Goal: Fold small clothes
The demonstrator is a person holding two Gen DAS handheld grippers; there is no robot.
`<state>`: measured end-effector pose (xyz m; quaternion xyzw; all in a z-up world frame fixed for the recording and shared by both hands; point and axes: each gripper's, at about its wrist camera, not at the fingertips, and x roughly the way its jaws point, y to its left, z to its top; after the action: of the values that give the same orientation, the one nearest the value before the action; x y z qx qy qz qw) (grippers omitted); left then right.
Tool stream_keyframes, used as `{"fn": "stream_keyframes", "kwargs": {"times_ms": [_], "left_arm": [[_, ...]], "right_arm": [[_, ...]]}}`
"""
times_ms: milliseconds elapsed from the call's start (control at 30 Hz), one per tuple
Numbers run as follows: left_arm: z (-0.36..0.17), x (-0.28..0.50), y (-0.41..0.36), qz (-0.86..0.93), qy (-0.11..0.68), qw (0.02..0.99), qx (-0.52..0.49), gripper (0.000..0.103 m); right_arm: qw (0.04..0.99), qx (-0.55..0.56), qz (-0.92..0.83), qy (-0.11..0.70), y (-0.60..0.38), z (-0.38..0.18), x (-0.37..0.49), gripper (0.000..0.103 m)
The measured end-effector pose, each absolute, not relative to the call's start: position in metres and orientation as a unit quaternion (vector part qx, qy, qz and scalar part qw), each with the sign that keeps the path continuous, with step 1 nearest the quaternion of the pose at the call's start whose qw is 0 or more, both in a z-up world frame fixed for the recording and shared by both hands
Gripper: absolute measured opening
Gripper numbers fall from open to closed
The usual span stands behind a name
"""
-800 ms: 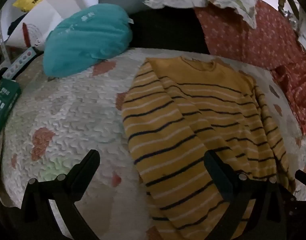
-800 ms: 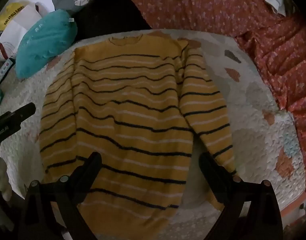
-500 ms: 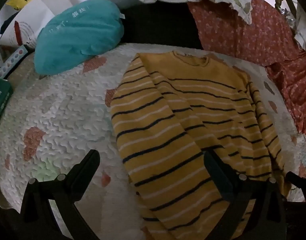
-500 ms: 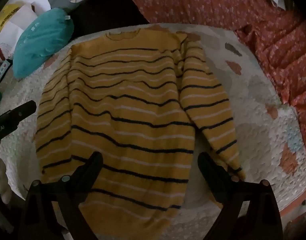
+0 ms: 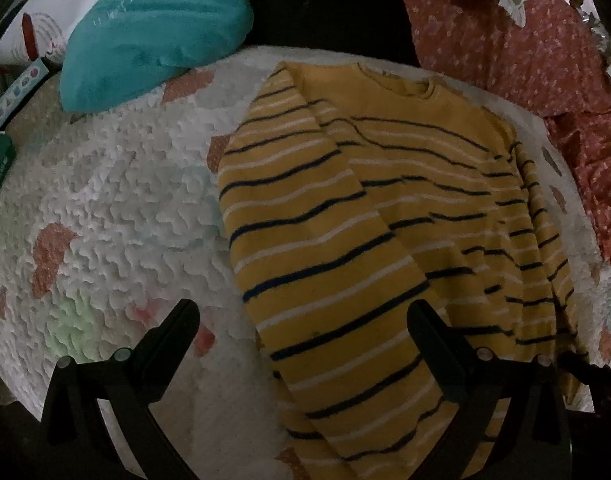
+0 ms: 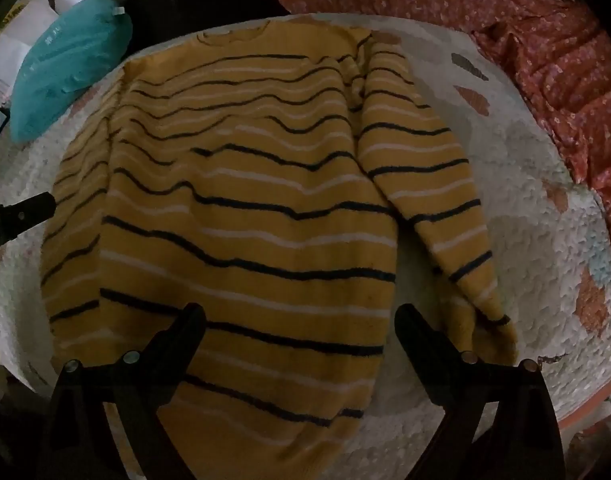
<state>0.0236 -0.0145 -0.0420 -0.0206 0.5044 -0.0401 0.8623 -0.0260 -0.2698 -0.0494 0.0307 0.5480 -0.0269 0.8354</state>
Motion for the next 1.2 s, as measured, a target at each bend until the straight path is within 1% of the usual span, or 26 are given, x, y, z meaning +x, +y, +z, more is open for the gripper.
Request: {"fn": "stream_keyframes", "kwargs": {"times_ms": [367,600,800,933,1100,1200], "left_arm": [[-0.066,0.032,-0.038,-0.040,0.535,0.844,0.019,0.103],[-0.082,0.037,-0.048,-0.038,0.560,0.827,0.037,0.103],[-0.089,0.036,-0.052,-0.036,0.567,0.822,0.045,0.103],[-0.093,0.038,-0.048,-0.036,0.575,0.816,0.032,0.103],[-0.101,0.041,-0.034,-0.045,0.592,0.804,-0.018,0.103],[-0.103,0.040,-0.031,-0.054,0.599,0.798,-0.015,0.103]], "right_arm": [[0.820,0.046,-0.025,0.570,-0.280,-0.077,-0.022,0.098],[0.824,0.046,-0.022,0.564,-0.280,-0.083,-0.022,0.103],[0.831,0.045,-0.022,0.554,-0.280,-0.084,-0.021,0.103],[0.834,0.048,-0.025,0.549,-0.277,-0.084,-0.023,0.103],[0.834,0.056,-0.024,0.548,-0.279,-0.085,-0.023,0.103],[0.834,0.061,-0.021,0.548,-0.281,-0.085,-0.024,0.103]]}}
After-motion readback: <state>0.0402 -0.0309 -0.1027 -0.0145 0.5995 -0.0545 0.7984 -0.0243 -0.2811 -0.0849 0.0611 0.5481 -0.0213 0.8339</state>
